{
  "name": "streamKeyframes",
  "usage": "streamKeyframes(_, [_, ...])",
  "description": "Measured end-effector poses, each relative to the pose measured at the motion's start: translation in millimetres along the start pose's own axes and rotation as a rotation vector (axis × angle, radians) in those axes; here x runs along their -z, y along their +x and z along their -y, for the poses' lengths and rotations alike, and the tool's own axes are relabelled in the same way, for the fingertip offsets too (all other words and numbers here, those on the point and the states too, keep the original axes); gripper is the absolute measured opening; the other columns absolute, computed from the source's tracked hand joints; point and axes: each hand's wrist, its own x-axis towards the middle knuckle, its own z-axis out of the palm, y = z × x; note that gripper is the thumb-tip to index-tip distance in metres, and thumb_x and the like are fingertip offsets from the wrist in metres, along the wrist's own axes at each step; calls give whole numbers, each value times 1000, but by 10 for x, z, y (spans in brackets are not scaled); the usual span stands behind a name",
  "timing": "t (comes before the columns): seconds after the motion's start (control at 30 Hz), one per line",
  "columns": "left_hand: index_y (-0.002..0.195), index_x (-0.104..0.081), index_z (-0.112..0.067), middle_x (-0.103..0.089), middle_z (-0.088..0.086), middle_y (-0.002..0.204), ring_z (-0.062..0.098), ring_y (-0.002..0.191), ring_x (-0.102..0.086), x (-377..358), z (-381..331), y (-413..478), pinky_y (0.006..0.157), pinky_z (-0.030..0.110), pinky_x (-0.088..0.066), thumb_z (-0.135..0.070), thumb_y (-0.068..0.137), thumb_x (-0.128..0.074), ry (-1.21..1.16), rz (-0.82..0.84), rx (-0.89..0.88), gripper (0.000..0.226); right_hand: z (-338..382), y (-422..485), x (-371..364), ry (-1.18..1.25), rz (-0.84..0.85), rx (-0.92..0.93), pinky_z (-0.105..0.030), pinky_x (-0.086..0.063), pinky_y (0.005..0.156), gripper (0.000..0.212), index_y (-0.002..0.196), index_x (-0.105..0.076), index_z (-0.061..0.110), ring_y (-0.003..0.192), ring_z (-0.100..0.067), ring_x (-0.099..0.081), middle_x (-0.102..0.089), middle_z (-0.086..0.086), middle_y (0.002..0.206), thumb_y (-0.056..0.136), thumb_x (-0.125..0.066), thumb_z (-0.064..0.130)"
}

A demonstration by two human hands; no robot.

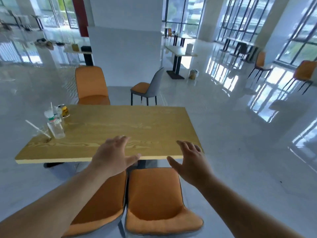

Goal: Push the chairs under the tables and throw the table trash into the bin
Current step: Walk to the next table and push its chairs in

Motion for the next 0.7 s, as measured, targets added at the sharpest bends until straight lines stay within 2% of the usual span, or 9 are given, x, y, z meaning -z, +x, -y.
streamKeyframes(0.13, [160,-30,-29,-37,1,166,26,149,-34,966,-1263,555,117,48,-37,-89,83,-43,25,-176,-158,98,-482,280,1463,-94,-199,39,-46,-39,115,93,156,-38,31,145,-24,-40,-49,2,156,82,-42,87])
streamKeyframes(0.23, [156,-37,-32,-45,-2,160,25,144,-41,1559,-2341,862,113,46,-41,-90,78,-48,50,-310,-275,98,-1040,350,2504,-189,-325,68,-47,-35,118,95,158,-34,32,149,-24,-36,-44,2,160,82,-40,89])
streamKeyframes(0.33, [156,-40,-31,-40,1,165,25,148,-38,1985,-3451,1081,118,47,-35,-92,74,-48,77,-411,-361,102,-1713,355,3459,-260,-453,72,-49,-36,117,94,156,-34,33,147,-26,-38,-46,3,158,82,-40,90])
streamKeyframes(0.43, [152,-43,-36,-45,0,162,26,145,-41,2207,-4476,1265,117,47,-37,-93,70,-44,56,-498,-451,100,-2409,302,4201,-284,-555,55,-52,-42,113,91,153,-37,34,144,-28,-43,-51,2,154,82,-43,90])
streamKeyframes(0.53, [151,-45,-38,-45,-2,162,24,146,-42,2238,-5340,1506,117,46,-37,-87,77,-55,50,-539,-527,90,-3058,297,4718,-317,-600,29,-51,-41,113,91,152,-40,34,143,-28,-44,-53,1,152,81,-44,89])
streamKeyframes(0.7, [156,-41,-36,-39,-2,166,24,150,-36,2077,-6366,2043,121,49,-32,-89,79,-55,73,-549,-570,95,-3869,584,5236,-374,-599,-19,-52,-39,117,93,155,-38,31,146,-31,-40,-50,-1,155,82,-39,89])
